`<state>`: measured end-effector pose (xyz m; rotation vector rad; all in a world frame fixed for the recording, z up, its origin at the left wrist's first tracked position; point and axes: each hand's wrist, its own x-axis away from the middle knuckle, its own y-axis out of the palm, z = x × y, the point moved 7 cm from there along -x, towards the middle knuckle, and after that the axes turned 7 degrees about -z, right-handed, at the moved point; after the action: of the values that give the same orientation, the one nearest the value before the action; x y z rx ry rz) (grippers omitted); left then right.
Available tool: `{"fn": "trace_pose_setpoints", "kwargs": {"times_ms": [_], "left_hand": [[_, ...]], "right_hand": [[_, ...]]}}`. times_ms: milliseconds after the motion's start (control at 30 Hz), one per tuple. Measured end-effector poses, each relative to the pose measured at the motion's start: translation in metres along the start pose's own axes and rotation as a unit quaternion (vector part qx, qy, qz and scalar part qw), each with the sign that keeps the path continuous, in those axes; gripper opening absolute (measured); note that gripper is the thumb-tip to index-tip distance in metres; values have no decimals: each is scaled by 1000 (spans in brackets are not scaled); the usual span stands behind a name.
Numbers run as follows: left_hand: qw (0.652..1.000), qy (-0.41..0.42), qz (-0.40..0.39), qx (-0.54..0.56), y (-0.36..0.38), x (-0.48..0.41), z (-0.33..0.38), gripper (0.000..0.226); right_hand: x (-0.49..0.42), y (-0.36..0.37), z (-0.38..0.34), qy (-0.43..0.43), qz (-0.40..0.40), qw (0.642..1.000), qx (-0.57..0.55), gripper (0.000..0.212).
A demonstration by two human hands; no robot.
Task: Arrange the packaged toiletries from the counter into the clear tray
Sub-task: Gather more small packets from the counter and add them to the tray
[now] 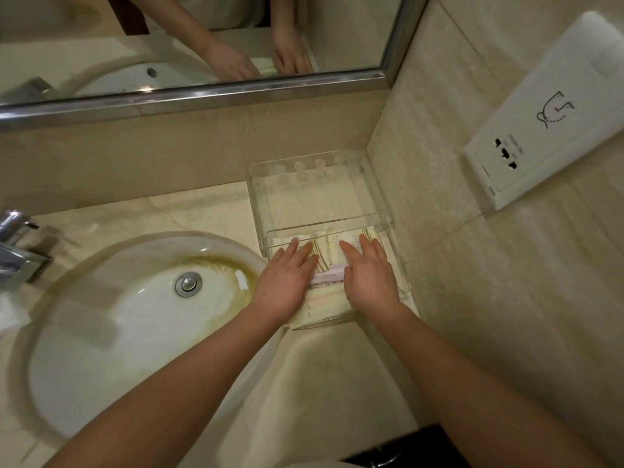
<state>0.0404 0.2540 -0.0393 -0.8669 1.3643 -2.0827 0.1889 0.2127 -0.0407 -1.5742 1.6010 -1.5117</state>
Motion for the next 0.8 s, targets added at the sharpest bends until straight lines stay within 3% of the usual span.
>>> {"fn": "trace_pose_setpoints", "kwargs": {"times_ms": [133, 367, 500, 633, 800], "left_hand": [[995, -17, 91, 22, -18, -1, -6, 10], [990, -24, 137, 38, -29, -5, -11, 4], [996, -25, 83, -25, -21, -7, -11, 9], [995, -26, 93, -37, -20, -2, -9, 17], [999, 11, 24, -21, -9, 9, -1, 42]], "right_hand": [[0, -1, -5, -8, -4, 1000, -3, 61], [0, -2, -13, -35, -23, 999, 25, 55], [0, 4, -15, -55, -44, 996, 53, 54], [1, 8, -18, -62, -60, 995, 57, 56], [12, 9, -28, -25, -43, 997, 67, 58]]}}
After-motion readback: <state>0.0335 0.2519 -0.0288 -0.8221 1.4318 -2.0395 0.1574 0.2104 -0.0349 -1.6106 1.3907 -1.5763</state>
